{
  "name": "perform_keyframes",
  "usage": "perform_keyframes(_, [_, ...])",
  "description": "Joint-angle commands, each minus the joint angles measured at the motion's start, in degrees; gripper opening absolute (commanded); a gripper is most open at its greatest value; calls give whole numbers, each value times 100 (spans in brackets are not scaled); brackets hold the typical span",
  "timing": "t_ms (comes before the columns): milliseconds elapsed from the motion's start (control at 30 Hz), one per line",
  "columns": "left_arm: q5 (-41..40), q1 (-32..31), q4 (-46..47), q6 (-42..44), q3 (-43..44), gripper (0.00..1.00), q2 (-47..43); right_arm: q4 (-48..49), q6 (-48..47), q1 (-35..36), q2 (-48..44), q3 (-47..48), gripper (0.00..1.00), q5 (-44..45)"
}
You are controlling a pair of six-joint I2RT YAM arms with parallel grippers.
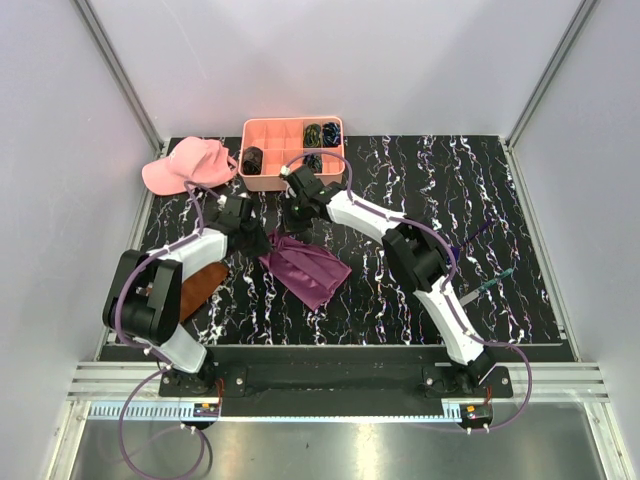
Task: Fold the napkin into a case and place the utensils inside
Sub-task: Grasp the top corner of the smaller rectangle folded napkin at the center of the board.
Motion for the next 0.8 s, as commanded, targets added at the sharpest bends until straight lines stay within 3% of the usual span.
perform_keyframes(0, [-773, -110, -155, 268, 313, 27, -28, 283, 175, -64, -512, -144, 0, -358])
perform_keyframes(400, [-1572, -673, -709, 523, 919, 38, 517, 388, 272, -90, -486, -144, 0, -534])
perform_keyframes(767, [-2250, -857, -982, 523, 1104, 29, 877, 459, 298, -90, -512, -293, 0, -560])
